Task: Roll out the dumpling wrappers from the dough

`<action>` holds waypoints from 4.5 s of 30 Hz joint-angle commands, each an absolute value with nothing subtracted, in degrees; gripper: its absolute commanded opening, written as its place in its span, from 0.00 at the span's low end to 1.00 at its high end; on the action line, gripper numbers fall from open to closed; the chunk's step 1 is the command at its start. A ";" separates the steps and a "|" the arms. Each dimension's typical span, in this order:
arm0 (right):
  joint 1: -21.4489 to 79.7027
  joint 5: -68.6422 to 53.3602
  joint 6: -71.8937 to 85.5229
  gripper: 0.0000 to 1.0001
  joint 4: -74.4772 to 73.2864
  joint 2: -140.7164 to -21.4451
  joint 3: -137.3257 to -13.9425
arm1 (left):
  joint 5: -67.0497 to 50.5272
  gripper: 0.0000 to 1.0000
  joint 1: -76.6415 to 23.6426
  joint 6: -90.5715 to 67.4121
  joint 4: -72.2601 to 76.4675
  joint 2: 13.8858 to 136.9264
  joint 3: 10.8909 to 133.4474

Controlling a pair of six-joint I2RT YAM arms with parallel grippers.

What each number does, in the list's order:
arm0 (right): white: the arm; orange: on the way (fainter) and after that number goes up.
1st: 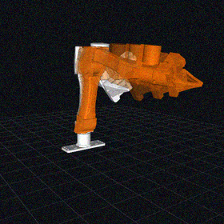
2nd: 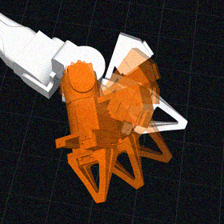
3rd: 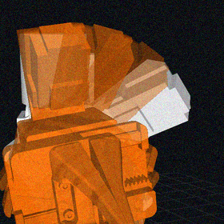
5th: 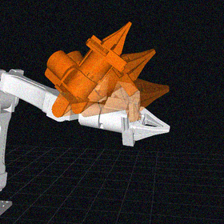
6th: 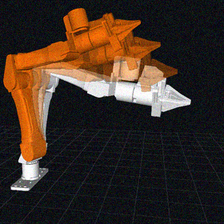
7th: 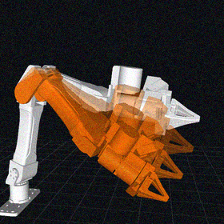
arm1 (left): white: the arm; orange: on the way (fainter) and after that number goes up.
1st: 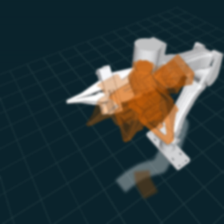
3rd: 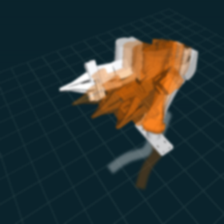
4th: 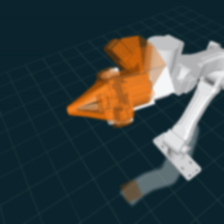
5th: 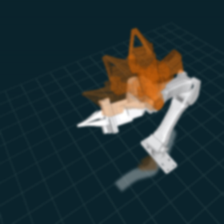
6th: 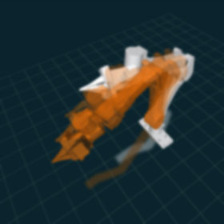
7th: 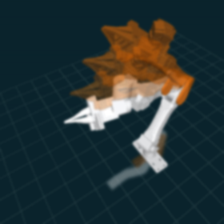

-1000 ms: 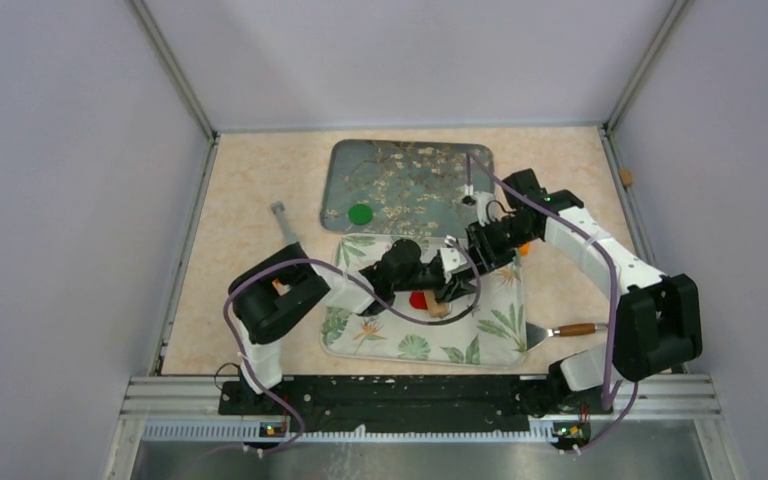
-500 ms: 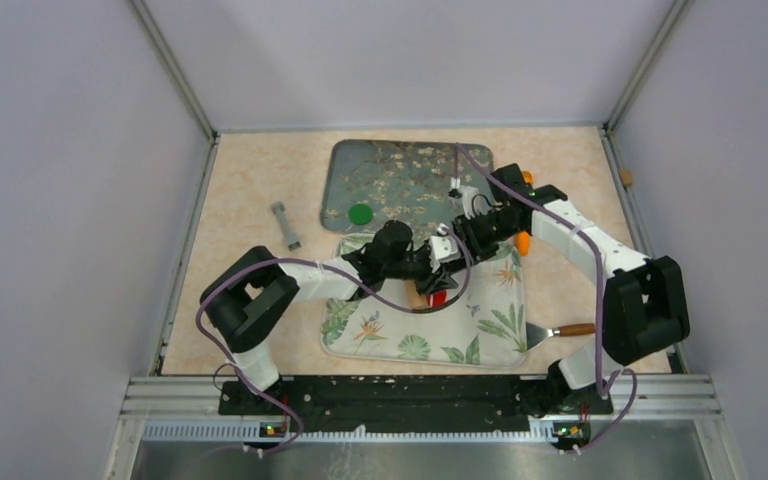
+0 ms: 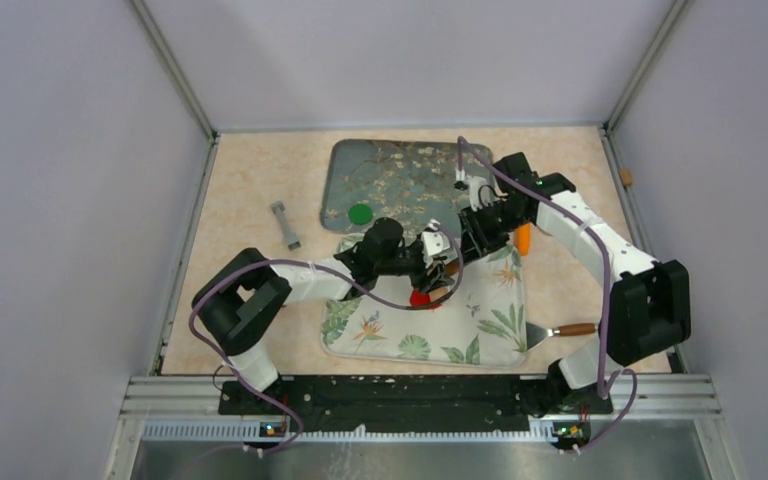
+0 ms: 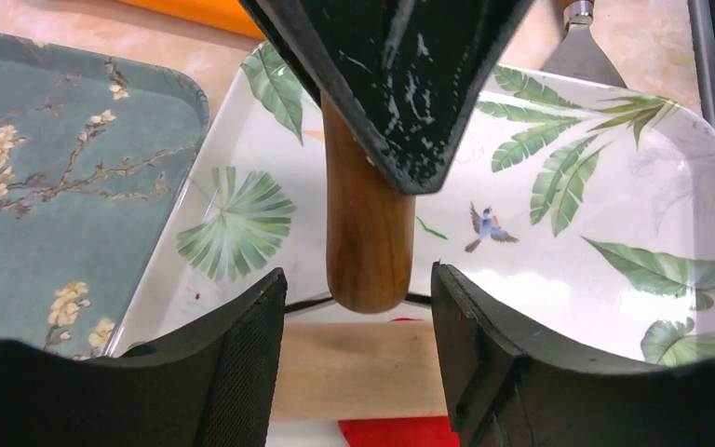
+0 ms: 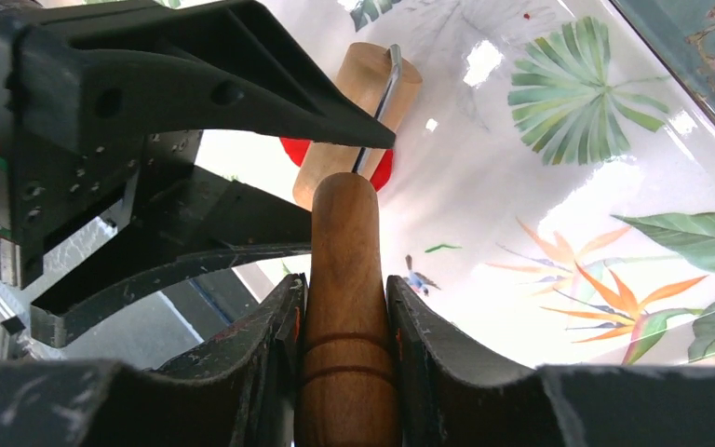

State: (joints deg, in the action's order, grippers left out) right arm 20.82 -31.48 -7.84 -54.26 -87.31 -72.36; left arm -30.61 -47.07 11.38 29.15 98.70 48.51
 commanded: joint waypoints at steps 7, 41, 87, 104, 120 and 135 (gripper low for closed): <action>18.85 -29.38 -5.94 0.00 -54.37 -84.99 -74.13 | -35.77 0.61 -47.47 16.81 33.47 99.35 49.48; 27.33 -36.16 2.14 0.00 -46.76 -96.20 -72.01 | -26.02 0.00 -45.70 7.35 30.82 90.66 34.39; 39.16 -37.86 -5.14 0.00 -46.05 -96.28 -84.28 | -19.88 0.00 -47.69 3.93 17.75 63.69 30.40; 32.26 -24.62 -7.08 0.00 -43.38 -92.04 -69.43 | -22.40 0.00 -52.66 6.57 41.84 92.15 33.53; 29.28 -20.49 -7.10 0.00 -46.40 -92.51 -67.45 | -23.44 0.00 -54.32 1.57 58.58 111.78 39.61; 20.34 -26.25 -10.65 0.00 -55.67 -85.56 -70.76 | -26.60 0.00 -55.43 0.64 52.74 112.12 51.83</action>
